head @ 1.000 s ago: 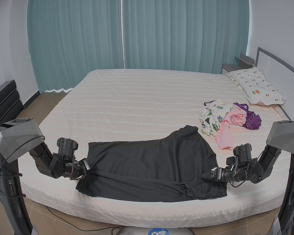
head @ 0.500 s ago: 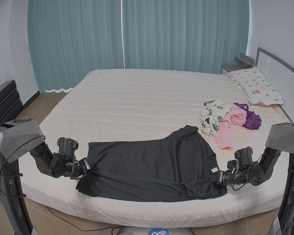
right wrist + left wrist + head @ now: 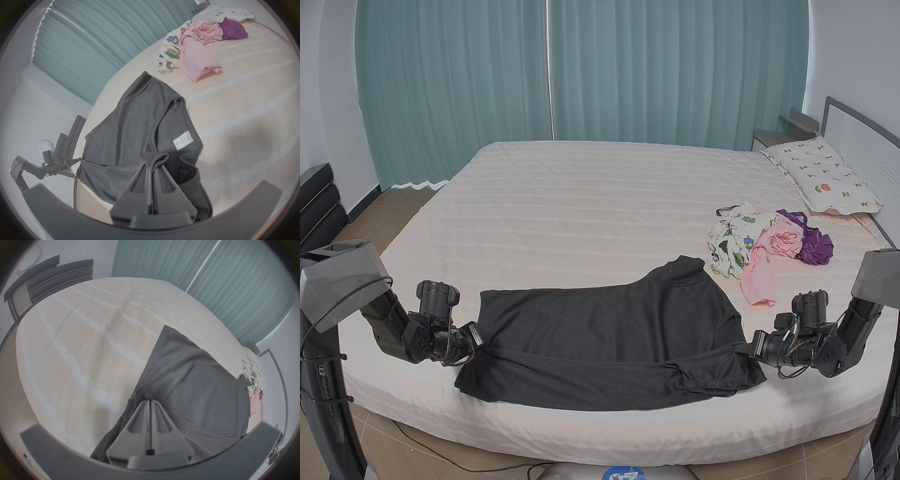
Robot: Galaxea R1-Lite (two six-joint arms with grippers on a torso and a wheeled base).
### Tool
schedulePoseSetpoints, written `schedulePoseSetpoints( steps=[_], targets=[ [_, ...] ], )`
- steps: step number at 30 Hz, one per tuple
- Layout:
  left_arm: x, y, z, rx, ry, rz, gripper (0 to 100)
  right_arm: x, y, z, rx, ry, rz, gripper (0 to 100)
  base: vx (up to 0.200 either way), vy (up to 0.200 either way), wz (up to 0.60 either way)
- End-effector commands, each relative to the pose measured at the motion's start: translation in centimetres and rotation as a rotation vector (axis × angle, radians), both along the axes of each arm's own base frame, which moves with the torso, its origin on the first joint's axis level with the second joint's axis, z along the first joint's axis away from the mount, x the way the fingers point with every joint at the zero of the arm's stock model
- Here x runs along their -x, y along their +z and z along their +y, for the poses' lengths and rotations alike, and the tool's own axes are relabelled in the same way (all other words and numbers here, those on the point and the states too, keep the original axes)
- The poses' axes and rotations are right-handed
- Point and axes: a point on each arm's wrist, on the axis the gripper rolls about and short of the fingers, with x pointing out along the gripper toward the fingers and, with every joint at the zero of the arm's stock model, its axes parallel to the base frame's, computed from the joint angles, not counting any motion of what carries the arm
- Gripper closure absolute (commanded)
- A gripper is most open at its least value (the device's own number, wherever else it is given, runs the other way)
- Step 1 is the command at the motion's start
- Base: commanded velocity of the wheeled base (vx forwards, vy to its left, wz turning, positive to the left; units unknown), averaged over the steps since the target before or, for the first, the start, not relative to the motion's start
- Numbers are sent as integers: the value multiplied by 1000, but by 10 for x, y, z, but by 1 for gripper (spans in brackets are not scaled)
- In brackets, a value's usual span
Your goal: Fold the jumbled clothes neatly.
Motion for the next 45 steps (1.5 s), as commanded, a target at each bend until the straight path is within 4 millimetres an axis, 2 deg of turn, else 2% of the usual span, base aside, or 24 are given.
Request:
schedulePoseSetpoints(
  steps=[1, 9, 15, 27, 31, 41, 45],
  targets=[
    [-1, 0, 0, 7, 9, -2, 100, -1, 1, -2, 3, -10, -5, 100, 0, 0, 0],
    [0, 4, 4, 31, 46, -11, 100, -2, -2, -2, 6, -11, -3, 100, 0, 0, 0],
    [5, 15, 7, 32, 55, -29, 100, -2, -1, -2, 5, -10, -4, 100, 0, 0, 0],
    [25, 37, 9, 64, 41, -56, 100, 1, 0, -3, -1, -13, -48, 100, 0, 0, 0],
    [21, 33, 9, 70, 39, -47, 100, 1, -3, -2, 1, -11, -42, 100, 0, 0, 0],
    [3, 1, 11, 55, 57, 8, 100, -2, -13, 1, 5, -2, -23, 100, 0, 0, 0],
    [-1, -4, 12, 57, 61, 14, 100, -2, -16, 2, 7, -1, -14, 100, 0, 0, 0]
  ],
)
